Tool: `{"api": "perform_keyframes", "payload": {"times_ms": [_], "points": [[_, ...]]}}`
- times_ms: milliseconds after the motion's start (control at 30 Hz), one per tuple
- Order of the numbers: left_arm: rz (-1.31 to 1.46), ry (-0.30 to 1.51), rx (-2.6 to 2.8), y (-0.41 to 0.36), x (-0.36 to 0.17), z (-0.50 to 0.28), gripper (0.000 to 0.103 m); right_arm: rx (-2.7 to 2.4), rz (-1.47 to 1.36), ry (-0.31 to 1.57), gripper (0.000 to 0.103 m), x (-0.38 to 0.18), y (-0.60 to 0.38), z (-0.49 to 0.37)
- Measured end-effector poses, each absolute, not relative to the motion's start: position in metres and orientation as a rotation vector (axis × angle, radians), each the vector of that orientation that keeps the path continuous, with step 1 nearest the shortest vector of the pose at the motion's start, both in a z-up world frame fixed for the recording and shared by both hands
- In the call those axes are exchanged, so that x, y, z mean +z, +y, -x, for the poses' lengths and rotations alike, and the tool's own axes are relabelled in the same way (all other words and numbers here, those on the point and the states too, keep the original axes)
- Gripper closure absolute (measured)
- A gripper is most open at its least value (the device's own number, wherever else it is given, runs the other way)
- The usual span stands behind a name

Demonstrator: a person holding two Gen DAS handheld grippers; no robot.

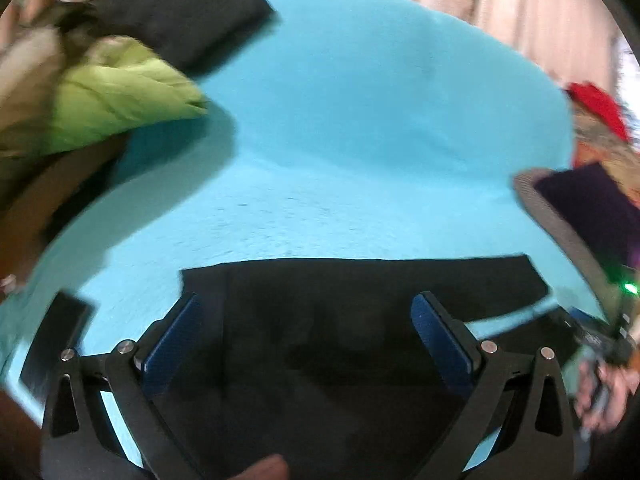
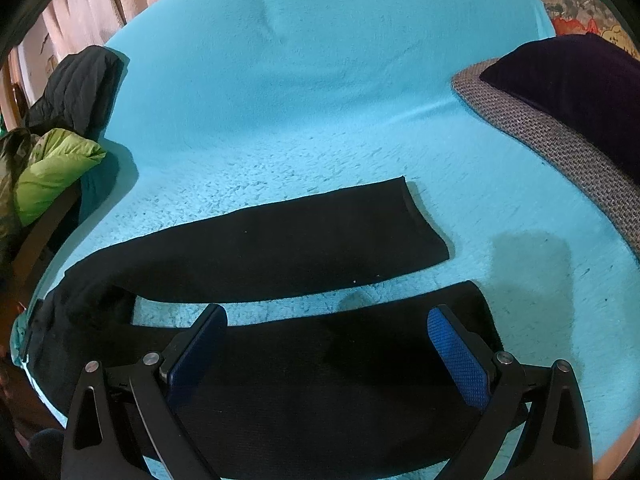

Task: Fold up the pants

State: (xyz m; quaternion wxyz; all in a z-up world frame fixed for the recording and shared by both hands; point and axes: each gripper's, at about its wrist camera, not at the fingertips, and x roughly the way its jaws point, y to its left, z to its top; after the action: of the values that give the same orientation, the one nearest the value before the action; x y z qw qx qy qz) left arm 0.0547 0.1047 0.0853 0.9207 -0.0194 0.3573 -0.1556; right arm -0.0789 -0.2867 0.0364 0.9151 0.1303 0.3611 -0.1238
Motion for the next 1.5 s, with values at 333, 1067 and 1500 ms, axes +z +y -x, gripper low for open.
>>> {"api": "perform_keyframes", "payload": {"times_ms": [333, 1067, 1500], "points": [[-0.057, 0.903, -0.335, 0.182, 0.032, -0.156, 0.0, -0.247, -0.269, 0.787, 0.002, 0.029, -0.286, 0.07], [-0.074, 0.954, -0.574, 0.186, -0.036, -0.193, 0.082, -0.283, -0.258, 0.876, 0.002, 0.011, -0.287, 0.049], [-0.252, 0.825, -0.402, 0.149, 0.04, -0.148, 0.1, -0.255, -0.387, 0.674, 0.002, 0.037, -0.308, 0.08]]}}
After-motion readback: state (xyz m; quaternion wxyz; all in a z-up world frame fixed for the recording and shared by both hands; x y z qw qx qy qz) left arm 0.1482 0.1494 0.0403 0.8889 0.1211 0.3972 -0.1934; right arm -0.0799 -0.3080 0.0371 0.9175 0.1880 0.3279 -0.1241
